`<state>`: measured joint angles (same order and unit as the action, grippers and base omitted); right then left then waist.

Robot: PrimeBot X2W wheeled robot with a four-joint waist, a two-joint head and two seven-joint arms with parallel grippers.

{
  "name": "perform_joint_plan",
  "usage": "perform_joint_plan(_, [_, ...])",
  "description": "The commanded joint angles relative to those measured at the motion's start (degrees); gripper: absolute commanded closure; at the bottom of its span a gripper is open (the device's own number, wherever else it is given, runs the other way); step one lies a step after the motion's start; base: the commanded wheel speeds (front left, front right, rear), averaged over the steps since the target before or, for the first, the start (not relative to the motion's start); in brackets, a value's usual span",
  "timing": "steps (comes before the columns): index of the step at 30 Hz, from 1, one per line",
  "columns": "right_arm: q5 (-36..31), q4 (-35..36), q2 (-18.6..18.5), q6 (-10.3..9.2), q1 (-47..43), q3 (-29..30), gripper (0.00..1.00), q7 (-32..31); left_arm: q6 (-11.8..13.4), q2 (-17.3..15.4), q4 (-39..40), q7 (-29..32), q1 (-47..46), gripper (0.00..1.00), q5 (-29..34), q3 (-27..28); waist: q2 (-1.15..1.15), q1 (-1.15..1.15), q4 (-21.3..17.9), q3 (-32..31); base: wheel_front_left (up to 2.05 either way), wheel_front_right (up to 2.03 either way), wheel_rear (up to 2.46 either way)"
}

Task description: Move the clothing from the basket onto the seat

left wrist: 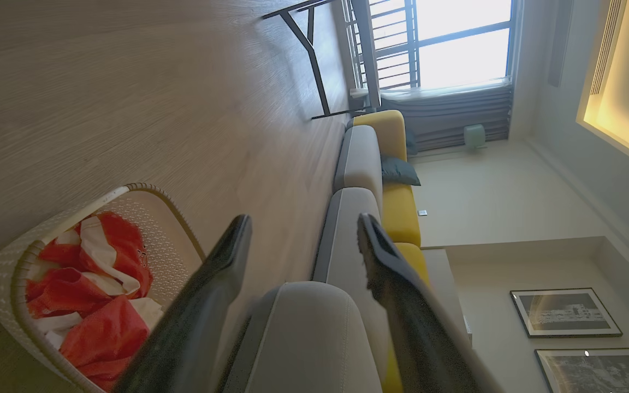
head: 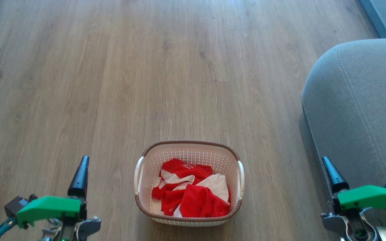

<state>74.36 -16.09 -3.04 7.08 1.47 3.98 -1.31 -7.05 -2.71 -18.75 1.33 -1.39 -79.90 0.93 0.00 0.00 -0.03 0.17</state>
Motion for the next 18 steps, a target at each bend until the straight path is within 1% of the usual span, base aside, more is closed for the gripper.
perform_joint_plan(1, [-1.1, 2.2, -1.5, 0.11, 2.8, -0.3, 0.0, 0.6, -0.1, -0.7, 1.8, -0.6, -3.1, 0.0, 0.9, 0.8, 0.0, 0.0, 0.0, 0.0, 0.0, 0.0, 0.0])
perform_joint_plan(9, [-10.9, 3.2, -2.9, 0.14, 3.4, -2.4, 0.0, 1.9, -0.1, -0.6, 2.5, -2.0, -3.3, 0.0, 9.9, 0.8, 0.0, 0.0, -0.1, 0.1, 0.0, 0.0, 0.0])
perform_joint_plan(18, [-18.5, 3.7, -4.6, 0.17, 4.1, -5.3, 0.0, 3.5, -0.2, -0.5, 3.1, -3.5, -3.4, 0.0, 18.3, 0.3, 0.0, 0.0, -0.2, 0.1, 0.0, 0.0, 0.0])
